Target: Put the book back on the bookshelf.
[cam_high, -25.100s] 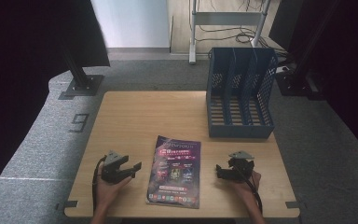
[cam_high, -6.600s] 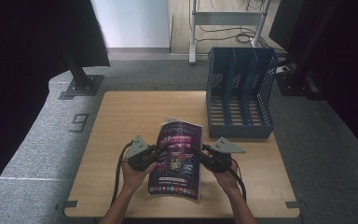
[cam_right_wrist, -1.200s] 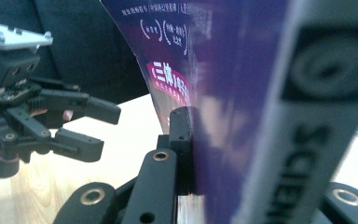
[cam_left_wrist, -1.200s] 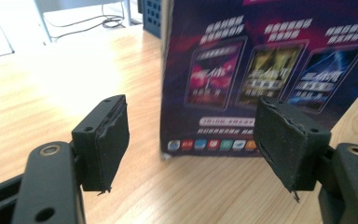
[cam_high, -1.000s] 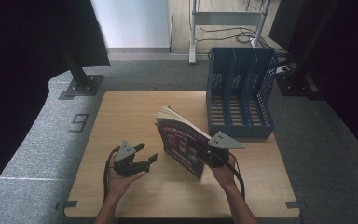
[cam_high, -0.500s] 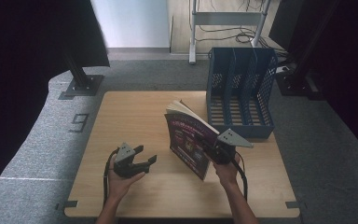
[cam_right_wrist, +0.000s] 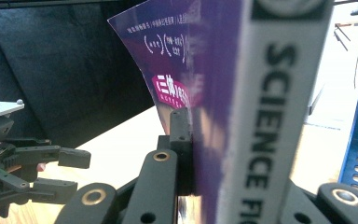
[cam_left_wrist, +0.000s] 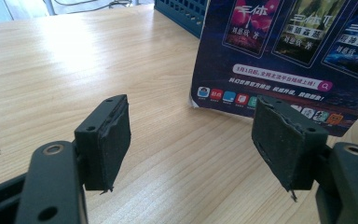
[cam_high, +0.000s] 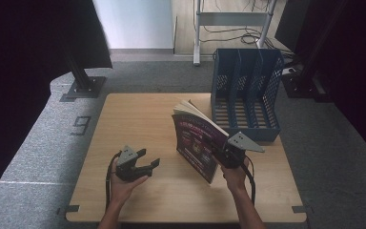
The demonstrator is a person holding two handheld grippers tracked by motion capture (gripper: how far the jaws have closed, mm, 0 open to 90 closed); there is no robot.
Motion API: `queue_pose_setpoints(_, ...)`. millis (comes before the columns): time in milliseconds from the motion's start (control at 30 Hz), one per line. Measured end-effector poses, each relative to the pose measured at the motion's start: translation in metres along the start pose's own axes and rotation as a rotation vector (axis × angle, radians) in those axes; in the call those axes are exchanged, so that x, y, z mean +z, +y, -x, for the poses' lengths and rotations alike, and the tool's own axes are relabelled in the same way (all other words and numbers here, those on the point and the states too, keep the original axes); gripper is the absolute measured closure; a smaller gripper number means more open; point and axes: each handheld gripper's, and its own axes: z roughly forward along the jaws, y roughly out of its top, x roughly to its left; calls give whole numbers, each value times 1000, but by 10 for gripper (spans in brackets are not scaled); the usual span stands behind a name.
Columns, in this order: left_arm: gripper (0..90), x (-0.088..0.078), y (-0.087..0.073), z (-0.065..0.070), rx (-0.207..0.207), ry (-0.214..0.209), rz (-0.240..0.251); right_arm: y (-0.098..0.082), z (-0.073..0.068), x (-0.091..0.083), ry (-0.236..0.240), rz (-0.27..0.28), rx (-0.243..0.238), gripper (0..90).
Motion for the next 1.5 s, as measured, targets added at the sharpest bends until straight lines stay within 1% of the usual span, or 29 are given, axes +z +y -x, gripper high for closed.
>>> queue_pose_setpoints(167, 283, 0, 0, 0, 1, -1, -3, 1, 1, -1, -4, 6, 2, 820)
queue_pose_setpoints(400, 284, 2, 0, -2, 0, 4, -14, 3, 2, -3, 7, 18, 5, 819)
queue_pose_setpoints(667, 285, -1, 2, -4, -7, 3, -4, 8, 1, -2, 8, 21, 8, 820)
queue_pose_setpoints(933, 287, -2, 3, -2, -4, -9, -6, 22, 1, -1, -22, 21, -7, 820)
queue_pose_setpoints(1133, 287, -2, 3, -3, -8, -12, -3, 33, 2, -2, -36, 32, -6, 820)
queue_pose_setpoints(1233, 289, -3, 4, -3, -20, -22, 3, 37, 4, -3, -41, 39, -4, 821)
queue_pose_setpoints(1367, 297, -3, 4, -1, -8, -23, 3, 43, 4, 0, -50, 36, -8, 820)
queue_pose_setpoints(1433, 297, -3, 4, 0, 0, -16, 1, 46, 5, 3, -54, 37, -6, 820)
queue_pose_setpoints(1500, 297, -3, 4, 0, 1, -17, -1, 48, 6, 4, -57, 37, -6, 820)
